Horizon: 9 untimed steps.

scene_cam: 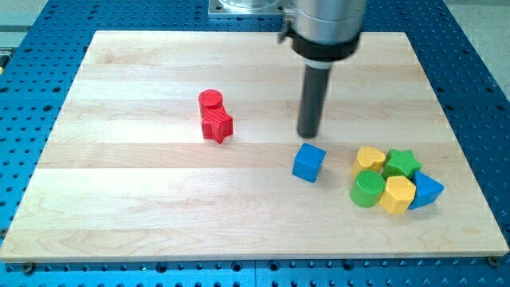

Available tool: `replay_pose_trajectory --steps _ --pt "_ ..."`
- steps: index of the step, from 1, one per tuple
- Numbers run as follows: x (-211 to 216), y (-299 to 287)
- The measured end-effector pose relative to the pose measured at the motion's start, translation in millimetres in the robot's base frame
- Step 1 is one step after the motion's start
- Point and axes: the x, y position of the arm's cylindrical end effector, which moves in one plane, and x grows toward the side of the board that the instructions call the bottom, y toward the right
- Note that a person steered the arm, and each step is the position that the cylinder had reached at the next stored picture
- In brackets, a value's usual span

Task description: Place the cube at the bottom right of the red star

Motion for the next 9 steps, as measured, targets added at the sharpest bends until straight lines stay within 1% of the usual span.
replay_pose_trajectory --steps 1,2,3,4,5,6,7,8,9 --pt "27.0 -68.0" --pt "21.8 -140.4" --pt "8.3 -156.6" --pt "15.7 -140.7" --pt "53.5 -139.8" --pt "44.6 -127.3" --pt "-6.2 -78.4" --pt "-17.5 24.0" --pt "-4.8 44.9"
